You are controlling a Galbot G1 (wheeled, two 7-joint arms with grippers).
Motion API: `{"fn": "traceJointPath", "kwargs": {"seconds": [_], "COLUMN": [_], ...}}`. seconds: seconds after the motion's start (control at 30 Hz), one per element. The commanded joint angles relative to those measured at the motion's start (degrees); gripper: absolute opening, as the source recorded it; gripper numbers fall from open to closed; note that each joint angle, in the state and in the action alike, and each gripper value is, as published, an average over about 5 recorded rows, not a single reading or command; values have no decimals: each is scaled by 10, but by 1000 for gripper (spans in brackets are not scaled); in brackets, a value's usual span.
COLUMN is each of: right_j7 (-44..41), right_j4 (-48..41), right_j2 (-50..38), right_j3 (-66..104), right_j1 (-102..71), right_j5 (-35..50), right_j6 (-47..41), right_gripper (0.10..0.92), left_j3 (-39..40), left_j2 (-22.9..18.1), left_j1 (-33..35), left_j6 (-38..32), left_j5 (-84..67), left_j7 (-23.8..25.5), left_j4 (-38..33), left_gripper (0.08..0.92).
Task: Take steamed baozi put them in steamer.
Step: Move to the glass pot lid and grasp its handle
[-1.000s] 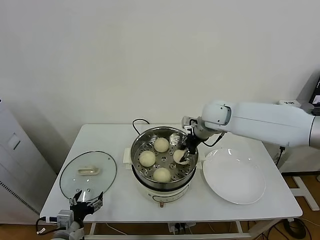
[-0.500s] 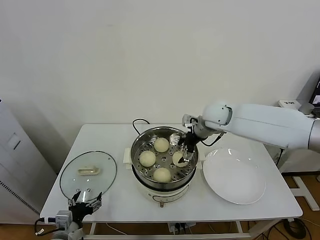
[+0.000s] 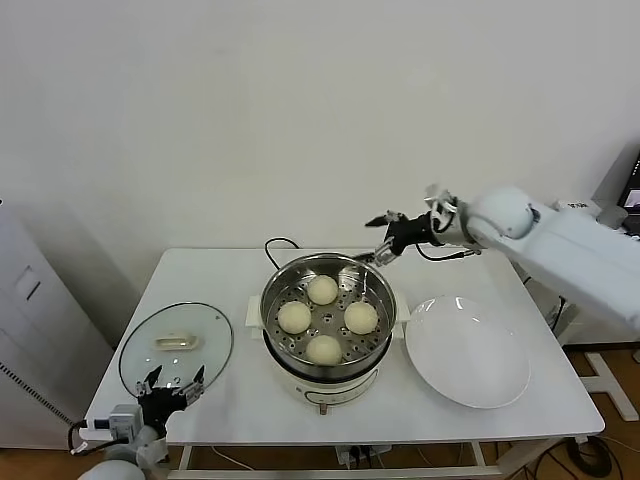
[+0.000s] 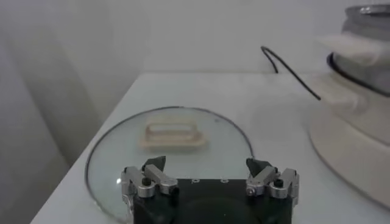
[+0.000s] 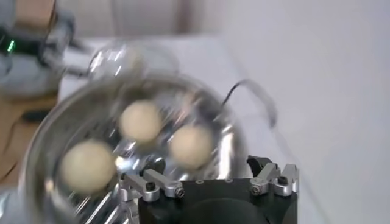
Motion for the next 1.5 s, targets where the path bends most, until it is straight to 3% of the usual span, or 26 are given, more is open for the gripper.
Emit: {"fn": "traceJointPath", "kwargs": {"seconds": [0.03, 0.27, 0.63, 0.73, 0.93, 1.23, 1.5], "right_j7": [196, 186, 131, 114, 101, 103, 103], "right_j4": [43, 53, 58, 56, 53, 46, 41], "right_j2": [64, 178, 251, 258, 260, 264, 268], "right_j3": [686, 846, 916, 916, 905, 896, 897], "right_j1": [-549, -700, -793, -804, -798, -784, -780], "right_j5": [-147, -188, -204, -214, -222, -230, -234], "right_j6": [125, 166, 208, 214, 210, 206, 204], "right_gripper": [823, 823, 823, 823, 823, 823, 823], "left_j3": [-8, -7, -10, -17, -38, -61, -62], "left_j2": [-5, -3, 20, 29, 41, 10, -10], "left_j1": [-33, -28, -22, -23, -27, -59, -93], "left_j6": [6, 4, 1, -29, -161, -302, -348], "left_j5": [-1, 32, 112, 264, 651, 926, 1045], "left_j7": [5, 19, 27, 36, 40, -12, -57], "left_j4": [-12, -13, 7, 44, 145, 253, 319], "left_gripper": [823, 823, 823, 823, 823, 823, 823]}}
